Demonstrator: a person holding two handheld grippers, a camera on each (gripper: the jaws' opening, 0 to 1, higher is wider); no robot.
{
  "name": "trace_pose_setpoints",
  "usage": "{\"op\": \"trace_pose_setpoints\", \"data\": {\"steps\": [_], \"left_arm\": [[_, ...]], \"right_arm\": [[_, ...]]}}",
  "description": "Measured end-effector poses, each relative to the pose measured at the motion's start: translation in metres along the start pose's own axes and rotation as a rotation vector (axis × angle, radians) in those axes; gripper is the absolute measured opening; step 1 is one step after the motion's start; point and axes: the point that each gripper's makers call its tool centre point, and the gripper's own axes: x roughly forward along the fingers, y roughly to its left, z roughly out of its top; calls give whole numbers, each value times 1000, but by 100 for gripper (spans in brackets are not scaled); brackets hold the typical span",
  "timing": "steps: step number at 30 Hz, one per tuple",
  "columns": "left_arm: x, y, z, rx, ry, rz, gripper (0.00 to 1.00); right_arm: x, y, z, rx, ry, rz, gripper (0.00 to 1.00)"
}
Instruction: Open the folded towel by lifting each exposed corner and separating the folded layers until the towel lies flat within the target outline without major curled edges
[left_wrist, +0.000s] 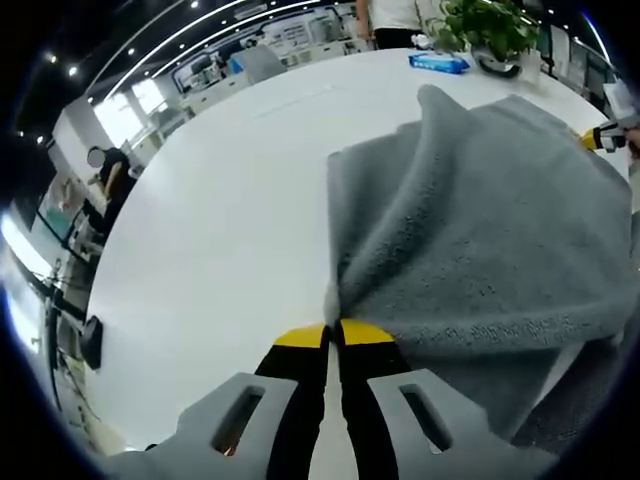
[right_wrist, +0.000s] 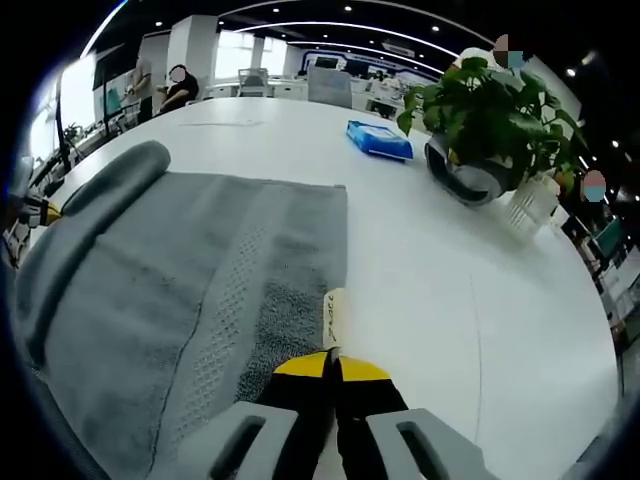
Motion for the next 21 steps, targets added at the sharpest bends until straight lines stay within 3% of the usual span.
{"op": "trace_pose_setpoints", "data": {"steps": [3, 7, 21], "left_arm": [[0, 10, -1, 59, 6, 54, 3], [0, 13, -2, -18, -11, 44, 3], [1, 13, -2, -31, -18, 31, 3]], "right_arm": [[0, 0, 0, -1, 0, -1, 0], [0, 0, 0, 0, -1, 1, 0], [-2, -9, -4, 6, 9, -22, 0]]}}
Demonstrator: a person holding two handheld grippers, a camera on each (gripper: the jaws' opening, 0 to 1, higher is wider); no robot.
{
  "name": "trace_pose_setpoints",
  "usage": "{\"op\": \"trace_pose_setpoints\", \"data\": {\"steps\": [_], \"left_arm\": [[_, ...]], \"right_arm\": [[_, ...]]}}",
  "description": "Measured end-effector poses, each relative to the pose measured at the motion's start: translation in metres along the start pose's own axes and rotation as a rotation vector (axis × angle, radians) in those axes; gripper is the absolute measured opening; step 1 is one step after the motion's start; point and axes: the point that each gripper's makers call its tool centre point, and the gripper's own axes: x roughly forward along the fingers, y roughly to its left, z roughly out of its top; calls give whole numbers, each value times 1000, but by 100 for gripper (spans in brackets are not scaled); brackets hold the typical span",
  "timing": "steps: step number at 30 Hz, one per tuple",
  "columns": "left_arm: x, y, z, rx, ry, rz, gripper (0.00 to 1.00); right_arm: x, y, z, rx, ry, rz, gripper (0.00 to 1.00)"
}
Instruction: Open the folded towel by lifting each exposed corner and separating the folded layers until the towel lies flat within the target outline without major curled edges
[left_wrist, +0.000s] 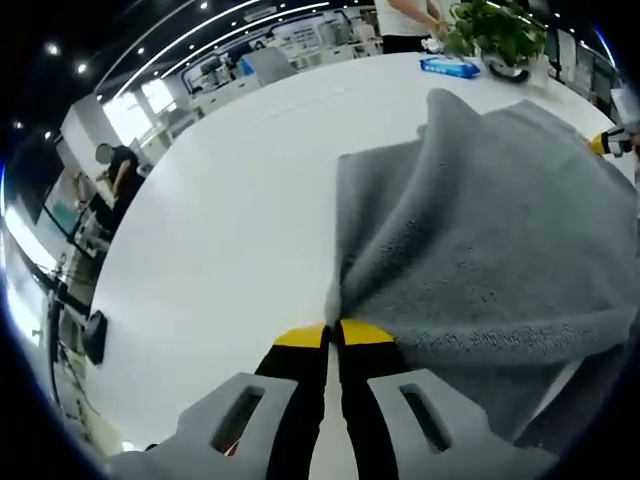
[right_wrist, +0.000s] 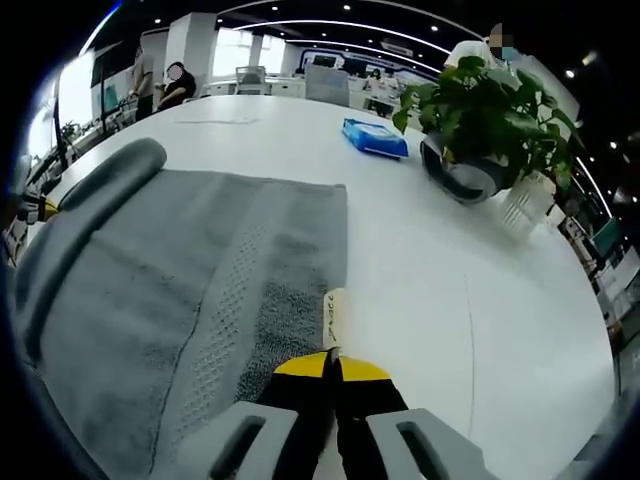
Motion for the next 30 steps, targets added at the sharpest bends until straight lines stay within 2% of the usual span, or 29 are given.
{"op": "trace_pose_setpoints", "data": {"steps": [12, 30], "left_arm": [[1, 0, 0, -9, -4, -3, 3], [1, 1, -1, -17, -4, -3, 3]], "right_arm": [[-6, -13, -10, 44, -3, -26, 0], [-11, -25, -19, 59, 1, -53, 0]]}}
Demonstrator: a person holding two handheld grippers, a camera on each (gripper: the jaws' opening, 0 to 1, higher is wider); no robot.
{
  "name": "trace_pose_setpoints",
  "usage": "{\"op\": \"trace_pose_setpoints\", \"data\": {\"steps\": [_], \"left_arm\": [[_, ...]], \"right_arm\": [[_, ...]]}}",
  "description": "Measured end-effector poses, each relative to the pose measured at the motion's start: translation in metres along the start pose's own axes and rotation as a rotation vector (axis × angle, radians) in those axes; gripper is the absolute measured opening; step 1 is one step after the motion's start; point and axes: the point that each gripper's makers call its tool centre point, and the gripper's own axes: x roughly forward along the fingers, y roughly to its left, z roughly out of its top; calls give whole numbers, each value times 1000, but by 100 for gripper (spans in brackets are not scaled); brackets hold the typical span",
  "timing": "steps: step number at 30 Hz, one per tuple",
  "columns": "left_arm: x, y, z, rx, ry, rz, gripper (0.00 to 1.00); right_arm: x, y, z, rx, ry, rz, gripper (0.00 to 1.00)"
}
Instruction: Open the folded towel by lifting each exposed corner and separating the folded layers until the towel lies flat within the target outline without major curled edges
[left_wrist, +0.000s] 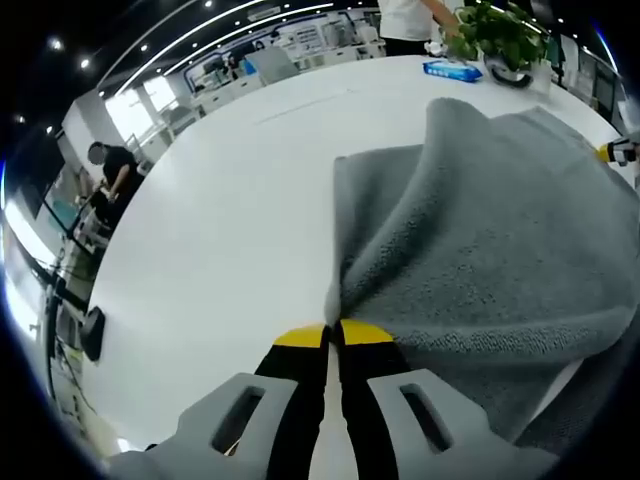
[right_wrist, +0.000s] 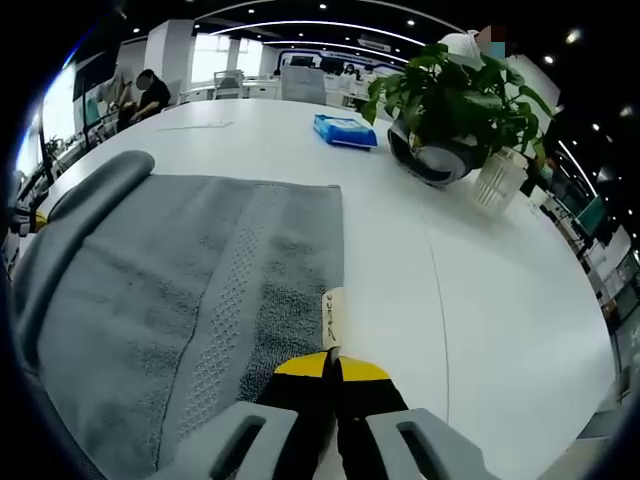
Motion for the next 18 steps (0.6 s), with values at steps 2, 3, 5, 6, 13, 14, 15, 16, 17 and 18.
{"op": "trace_pose_setpoints", "data": {"steps": [2, 3, 5, 6, 13, 14, 15, 16, 17, 18], "left_arm": [[0, 0, 0, 3, 0, 1, 3], [0, 0, 0, 5, 0, 2, 3], [0, 0, 0, 10, 0, 3, 3], [0, 0, 0, 13, 2, 4, 3], [0, 9, -3, -26, 16, 32, 3], [0, 12, -4, -36, 16, 40, 3], [0, 16, -5, -50, 10, 47, 3], [0, 17, -5, -63, 6, 48, 3], [0, 18, -5, -88, -3, 54, 3], [0, 18, -5, -77, -5, 51, 3]], "right_arm": [[0, 0, 0, 0, 0, -1, 0], [-1, -1, -1, 0, 1, -5, 0], [-3, -2, -2, 8, -3, -8, 0], [-3, -3, -2, 14, -5, -7, 0], [-4, -4, -3, 21, 2, -11, 0], [-4, -4, -3, 19, 3, -12, 0], [-5, -4, -3, 17, 2, -12, 0], [-4, -4, -4, 19, -1, -12, 0], [-4, -4, -4, 22, -3, -10, 0], [-5, -4, -3, 23, -5, -9, 0]]}}
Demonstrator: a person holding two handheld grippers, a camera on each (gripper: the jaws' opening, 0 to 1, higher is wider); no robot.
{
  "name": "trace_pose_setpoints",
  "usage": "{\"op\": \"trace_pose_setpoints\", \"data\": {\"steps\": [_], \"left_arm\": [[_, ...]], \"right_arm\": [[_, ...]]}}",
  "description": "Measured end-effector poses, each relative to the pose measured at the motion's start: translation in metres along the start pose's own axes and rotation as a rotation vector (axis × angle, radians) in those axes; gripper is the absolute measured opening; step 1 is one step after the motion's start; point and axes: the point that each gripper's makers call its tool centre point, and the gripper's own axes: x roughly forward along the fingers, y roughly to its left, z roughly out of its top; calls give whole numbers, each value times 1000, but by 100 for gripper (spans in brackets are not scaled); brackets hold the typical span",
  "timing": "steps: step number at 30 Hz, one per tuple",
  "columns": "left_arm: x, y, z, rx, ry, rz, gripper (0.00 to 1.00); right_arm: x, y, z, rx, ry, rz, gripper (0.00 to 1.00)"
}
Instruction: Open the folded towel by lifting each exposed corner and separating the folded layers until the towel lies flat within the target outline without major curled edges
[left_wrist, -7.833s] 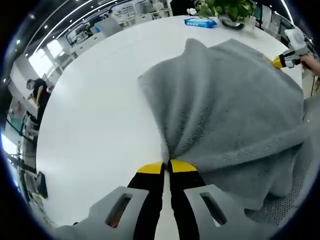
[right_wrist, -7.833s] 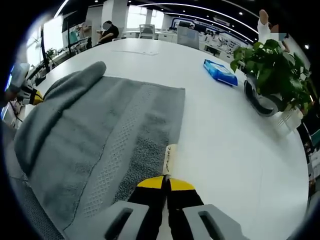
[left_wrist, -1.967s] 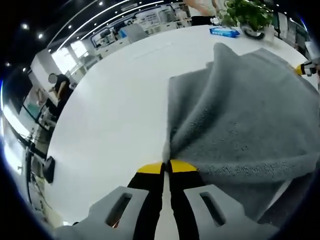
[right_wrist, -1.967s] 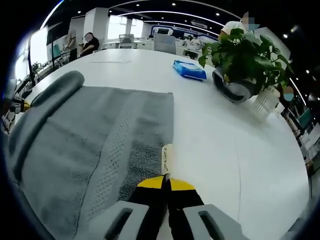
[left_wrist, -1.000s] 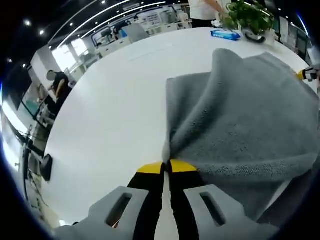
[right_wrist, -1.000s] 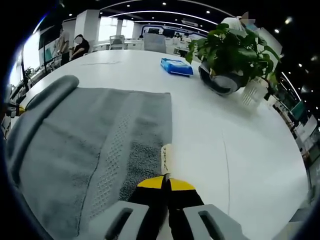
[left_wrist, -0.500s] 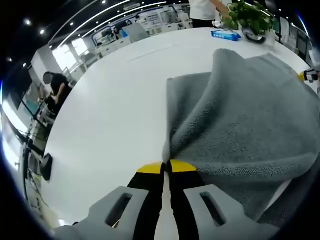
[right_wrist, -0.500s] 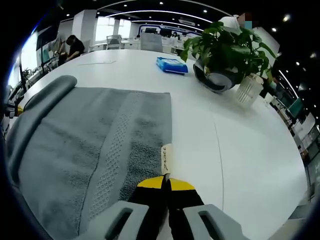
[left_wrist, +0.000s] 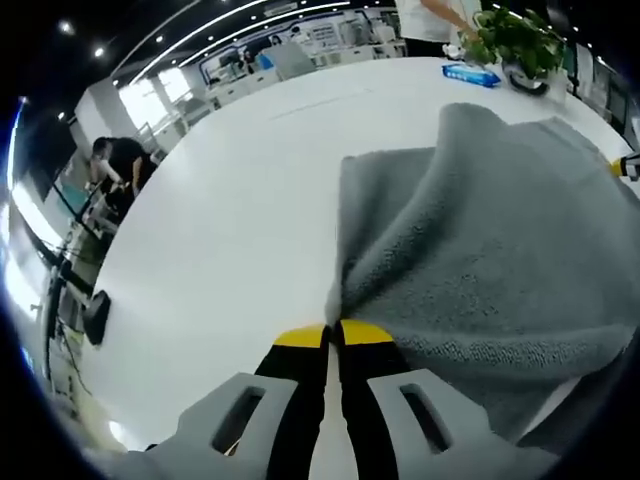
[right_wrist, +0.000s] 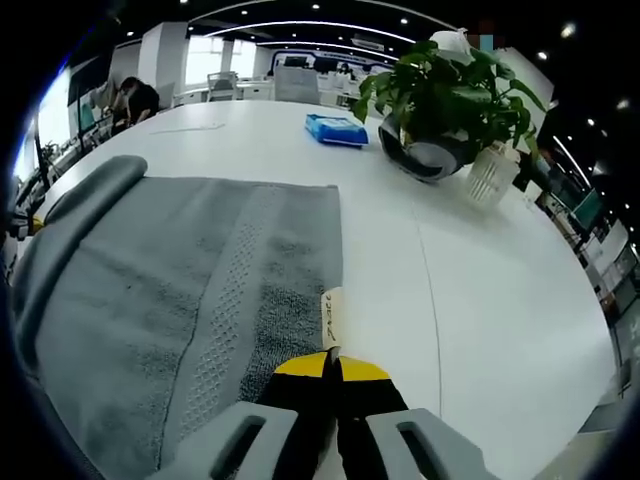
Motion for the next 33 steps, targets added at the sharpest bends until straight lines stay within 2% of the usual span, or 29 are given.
{"op": "trace_pose_setpoints", "data": {"steps": [9, 33], "left_arm": [[0, -1, 1, 7, 5, 0, 3], [0, -1, 0, -10, 5, -8, 3]], "right_arm": [[-3, 3, 1, -6, 4, 2, 0], [-4, -14, -3, 7, 11, -27, 0]]}}
